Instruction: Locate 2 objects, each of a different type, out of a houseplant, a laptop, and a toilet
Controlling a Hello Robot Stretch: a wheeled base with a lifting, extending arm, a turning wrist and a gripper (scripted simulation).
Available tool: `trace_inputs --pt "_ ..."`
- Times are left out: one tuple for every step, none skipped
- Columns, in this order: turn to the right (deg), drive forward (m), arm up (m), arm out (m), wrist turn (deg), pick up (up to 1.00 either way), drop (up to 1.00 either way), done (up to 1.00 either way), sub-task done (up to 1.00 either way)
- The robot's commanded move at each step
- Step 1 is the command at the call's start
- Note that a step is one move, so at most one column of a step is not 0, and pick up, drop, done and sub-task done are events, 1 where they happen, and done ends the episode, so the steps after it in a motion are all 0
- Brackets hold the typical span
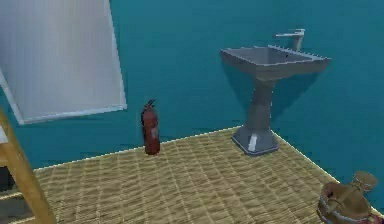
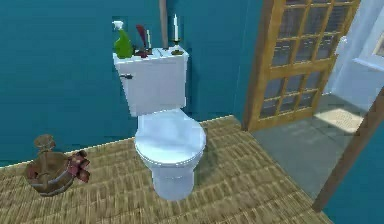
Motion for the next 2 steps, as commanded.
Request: trace_inputs --pt "-45.0 0.0 0.0 0.0 0.0 0.0 0.0 0.0 0.0" --pt "-30.0 0.0 0.0 0.0 0.0 0.0 0.0 0.0 0.0"
